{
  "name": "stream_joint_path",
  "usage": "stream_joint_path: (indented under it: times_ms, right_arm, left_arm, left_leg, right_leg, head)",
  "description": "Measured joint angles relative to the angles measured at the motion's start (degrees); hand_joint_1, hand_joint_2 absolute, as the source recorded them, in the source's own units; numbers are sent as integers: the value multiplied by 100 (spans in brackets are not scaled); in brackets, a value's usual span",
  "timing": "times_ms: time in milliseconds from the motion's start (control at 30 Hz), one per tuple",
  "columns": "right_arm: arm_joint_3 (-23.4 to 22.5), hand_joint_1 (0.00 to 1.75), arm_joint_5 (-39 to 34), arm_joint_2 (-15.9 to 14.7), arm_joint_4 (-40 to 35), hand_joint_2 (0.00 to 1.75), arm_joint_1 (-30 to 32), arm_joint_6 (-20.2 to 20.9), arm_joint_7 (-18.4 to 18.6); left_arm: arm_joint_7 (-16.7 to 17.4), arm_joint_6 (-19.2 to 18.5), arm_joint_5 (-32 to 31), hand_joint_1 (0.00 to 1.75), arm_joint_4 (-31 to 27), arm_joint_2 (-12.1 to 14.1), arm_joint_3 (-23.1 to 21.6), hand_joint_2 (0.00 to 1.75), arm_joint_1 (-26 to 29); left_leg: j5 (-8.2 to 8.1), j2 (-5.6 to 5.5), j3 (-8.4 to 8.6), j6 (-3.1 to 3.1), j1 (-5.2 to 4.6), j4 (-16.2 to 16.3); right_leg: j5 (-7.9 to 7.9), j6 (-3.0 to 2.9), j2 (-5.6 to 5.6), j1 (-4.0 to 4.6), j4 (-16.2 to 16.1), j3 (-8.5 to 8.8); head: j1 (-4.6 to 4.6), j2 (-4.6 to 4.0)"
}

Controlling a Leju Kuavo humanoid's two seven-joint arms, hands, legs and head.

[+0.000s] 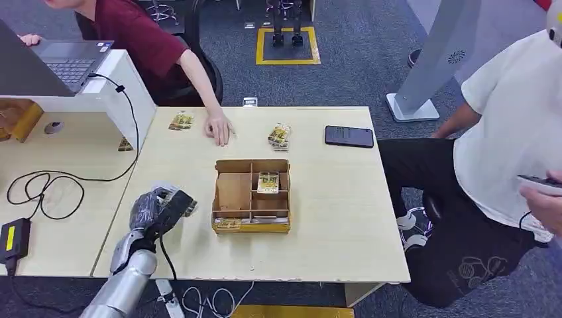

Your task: Pass the card to the sensor for recognition and then transmit it.

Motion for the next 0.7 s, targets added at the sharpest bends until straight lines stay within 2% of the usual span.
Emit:
stream_joint_path:
  times_ms: [167, 300, 367, 500, 567, 700]
  right_arm:
    - [-98, 0, -35, 7, 0, 175, 9, -17, 15]
    - [-212, 0, -42, 7, 2, 175, 12, -22, 22]
    - [-232, 0, -42, 11, 2, 175, 12, -22, 31]
    - [-269, 0, 9, 22, 2, 175, 11, -11, 35]
    - [-275, 0, 39, 24, 2, 175, 9, -4, 35]
    - [-277, 0, 133, 26, 2, 175, 3, 22, 35]
  left_arm:
    - [-309, -679, 990, 175, -929, 70, 0, 175, 389]
    - [-476, -854, 1768, 175, -1957, 267, 0, 175, 691]
    - [-487, -889, 1884, 175, -2357, 367, 0, 175, 770]
    - [-305, -679, 1599, 175, -2745, 531, 0, 175, 771]
    - [-168, -567, 1435, 175, -2752, 592, 0, 175, 690]
    - [154, -78, 781, 175, -2554, 682, 13, 175, 440]
  left_leg:
    - [0, 3, -1, 0, 1, 0]
    - [-1, 1, -3, 0, 1, 0]
    - [-1, -1, -4, 0, 1, 0]
    - [0, -1, -2, -1, 1, 0]
    - [1, -1, -2, -1, 1, 0]
    - [5, -2, -2, -1, 1, 0]
  right_leg:
    - [0, 0, 5, 0, 0, -4]
    - [-2, 0, 3, 1, 0, -5]
    - [-2, 0, 2, 0, 0, -5]
    - [-1, 0, 2, 1, 0, -5]
    - [0, 0, 1, 1, 0, -4]
    - [2, 0, 1, 1, 0, -2]
  head:
    - [2, 0]
    - [0, 0]
    - [2, 0]
    - [0, 0]
    - [2, 0]
    - [2, 0]
